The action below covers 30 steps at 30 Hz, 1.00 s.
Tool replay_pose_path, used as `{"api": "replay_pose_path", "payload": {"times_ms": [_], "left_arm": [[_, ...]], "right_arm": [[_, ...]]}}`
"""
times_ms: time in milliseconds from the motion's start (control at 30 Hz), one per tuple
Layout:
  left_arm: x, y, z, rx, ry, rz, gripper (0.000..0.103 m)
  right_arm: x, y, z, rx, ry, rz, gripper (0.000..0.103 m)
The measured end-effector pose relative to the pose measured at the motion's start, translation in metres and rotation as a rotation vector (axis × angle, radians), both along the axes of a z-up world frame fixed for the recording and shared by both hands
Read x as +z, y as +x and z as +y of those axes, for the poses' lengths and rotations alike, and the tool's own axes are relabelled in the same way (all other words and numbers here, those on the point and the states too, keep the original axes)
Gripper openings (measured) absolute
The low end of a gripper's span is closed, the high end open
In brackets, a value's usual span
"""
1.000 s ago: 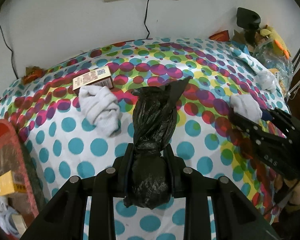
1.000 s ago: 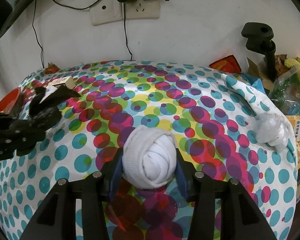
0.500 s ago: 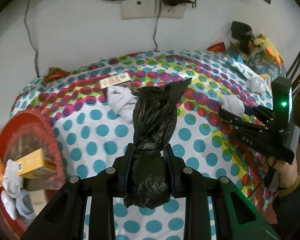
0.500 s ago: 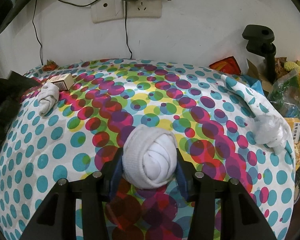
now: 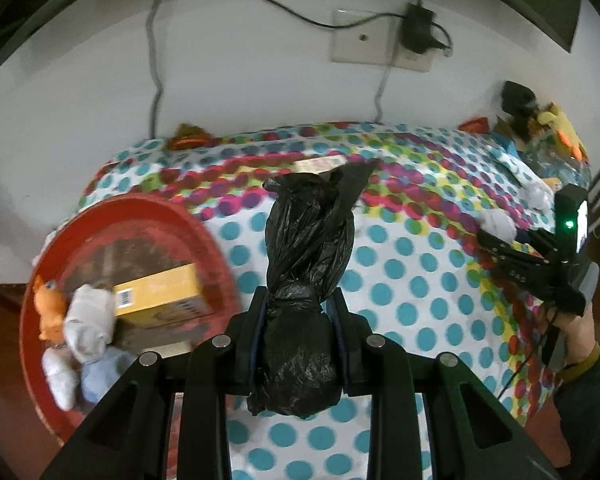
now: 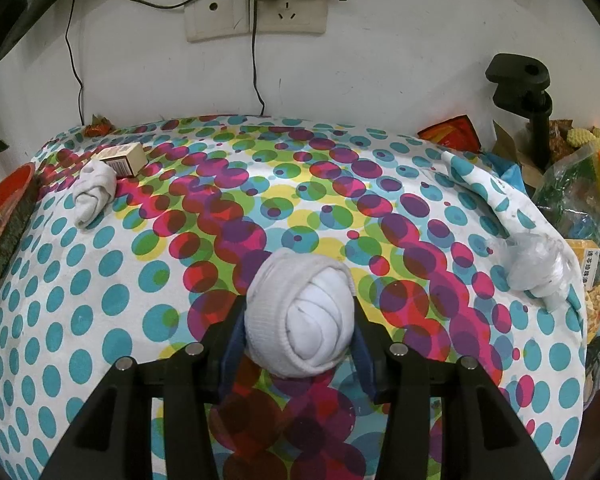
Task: Organize objects
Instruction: 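Carry the black bag with the left gripper over the red tray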
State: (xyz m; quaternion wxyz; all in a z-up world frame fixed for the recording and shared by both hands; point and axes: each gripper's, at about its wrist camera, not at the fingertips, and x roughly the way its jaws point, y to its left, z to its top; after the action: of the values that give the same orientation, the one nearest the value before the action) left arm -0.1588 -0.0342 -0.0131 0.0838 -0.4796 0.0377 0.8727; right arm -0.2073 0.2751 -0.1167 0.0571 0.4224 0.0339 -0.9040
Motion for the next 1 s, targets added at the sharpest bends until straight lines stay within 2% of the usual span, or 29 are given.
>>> {"api": "replay_pose_path", "payload": {"times_ms": [500, 933, 1000], "left_arm": [[-0.008, 0.016, -0.115, 0.218, -0.038, -0.012, 0.026], [-0.041, 0.019, -0.192, 0.387, -0.041, -0.069, 0.026], [-0.048, 0.020, -0.202, 0.407, -0.020, -0.077, 0.026]], "right_arm": [[0.002, 0.000, -0.001, 0.000, 0.017, -0.002, 0.048], [-0.001, -0.002, -0.004, 0.003, 0.042, -0.005, 0.049], [-0.001, -0.002, -0.004, 0.003, 0.044, -0.005, 0.049]]}}
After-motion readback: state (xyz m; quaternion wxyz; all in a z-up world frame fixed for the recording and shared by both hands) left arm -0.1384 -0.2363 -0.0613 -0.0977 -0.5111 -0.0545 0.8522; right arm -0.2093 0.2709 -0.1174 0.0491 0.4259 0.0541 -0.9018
